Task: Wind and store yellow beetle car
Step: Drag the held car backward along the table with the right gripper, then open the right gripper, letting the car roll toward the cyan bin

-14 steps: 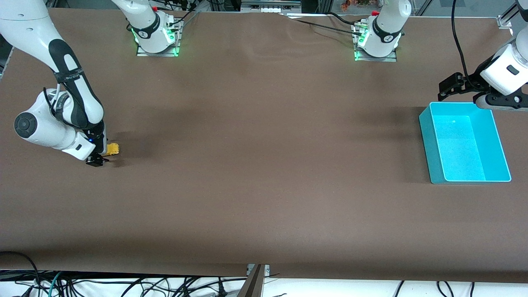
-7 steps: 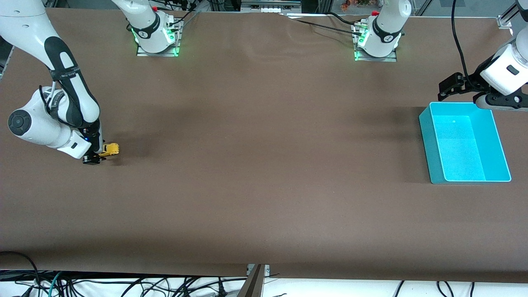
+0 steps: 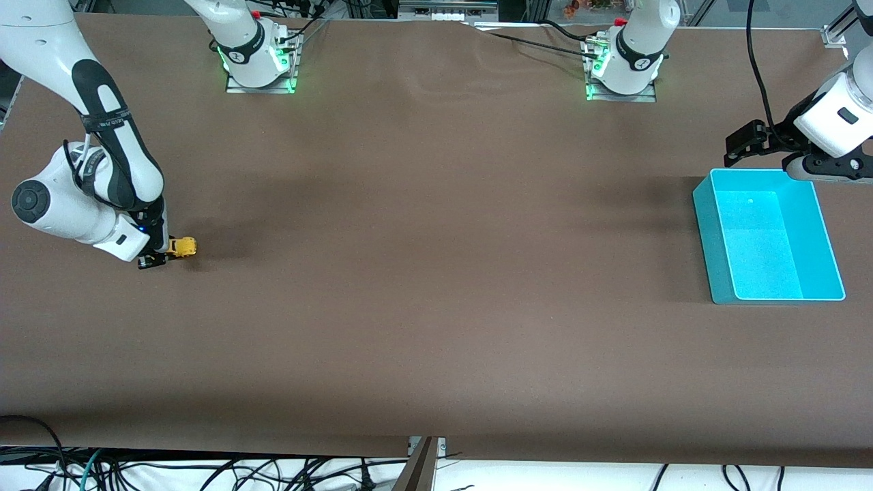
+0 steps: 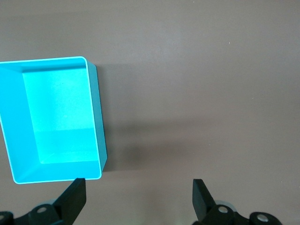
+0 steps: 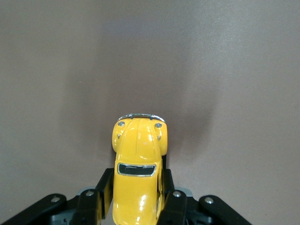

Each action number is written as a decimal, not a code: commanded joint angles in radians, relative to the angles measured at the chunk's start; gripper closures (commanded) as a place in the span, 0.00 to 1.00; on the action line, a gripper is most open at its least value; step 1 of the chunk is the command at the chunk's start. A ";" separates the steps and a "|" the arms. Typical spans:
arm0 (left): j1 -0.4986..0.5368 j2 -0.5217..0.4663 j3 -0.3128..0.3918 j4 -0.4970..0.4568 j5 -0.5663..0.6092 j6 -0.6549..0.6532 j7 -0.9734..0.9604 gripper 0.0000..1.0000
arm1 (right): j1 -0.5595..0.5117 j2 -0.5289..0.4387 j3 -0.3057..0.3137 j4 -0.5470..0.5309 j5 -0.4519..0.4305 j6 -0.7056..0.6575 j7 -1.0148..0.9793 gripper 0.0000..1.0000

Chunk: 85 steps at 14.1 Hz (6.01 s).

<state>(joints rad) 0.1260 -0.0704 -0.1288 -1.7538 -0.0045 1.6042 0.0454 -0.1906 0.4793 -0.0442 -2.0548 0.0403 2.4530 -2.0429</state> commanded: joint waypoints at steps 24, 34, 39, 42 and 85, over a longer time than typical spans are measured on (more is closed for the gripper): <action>0.004 -0.029 -0.012 0.004 0.005 -0.049 0.021 0.00 | -0.145 0.045 0.003 -0.005 0.026 0.075 -0.036 0.70; 0.007 -0.031 -0.011 0.002 -0.015 -0.050 0.022 0.00 | -0.250 0.090 0.004 0.042 0.023 0.076 -0.129 0.70; 0.007 -0.026 -0.009 0.002 -0.015 -0.049 0.024 0.00 | -0.297 0.104 0.004 0.065 0.021 0.075 -0.160 0.70; 0.007 -0.029 -0.011 0.002 -0.015 -0.050 0.022 0.00 | -0.328 0.145 0.004 0.106 0.021 0.073 -0.189 0.70; 0.007 -0.023 -0.011 0.002 -0.011 -0.050 0.014 0.00 | -0.033 -0.177 0.316 0.726 -0.048 -0.967 1.883 0.00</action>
<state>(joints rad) 0.1263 -0.0877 -0.1343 -1.7535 -0.0072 1.5673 0.0454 -0.2513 0.3477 0.2773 -1.2972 0.0089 1.5144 -0.2545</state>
